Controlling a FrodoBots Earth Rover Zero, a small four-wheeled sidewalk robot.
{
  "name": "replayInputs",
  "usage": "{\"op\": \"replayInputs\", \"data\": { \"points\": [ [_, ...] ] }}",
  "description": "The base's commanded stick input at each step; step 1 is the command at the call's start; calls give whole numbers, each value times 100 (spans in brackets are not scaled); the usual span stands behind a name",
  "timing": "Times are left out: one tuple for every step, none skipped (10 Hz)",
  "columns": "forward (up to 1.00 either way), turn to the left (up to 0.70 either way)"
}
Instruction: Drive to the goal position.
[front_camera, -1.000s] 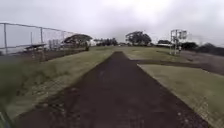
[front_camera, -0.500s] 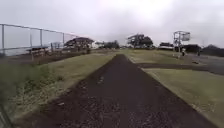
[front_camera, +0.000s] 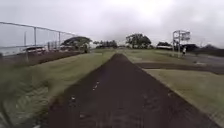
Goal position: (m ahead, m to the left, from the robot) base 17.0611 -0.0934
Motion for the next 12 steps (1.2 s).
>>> {"op": "replayInputs", "data": {
  "points": [
    [100, 0],
    [100, 0],
    [100, 0],
    [100, -1],
    [100, -3],
    [100, -37],
    [100, -23],
    [100, -3],
    [100, 0],
    [100, 0],
    [100, 0],
    [100, -4]
  ]
}}
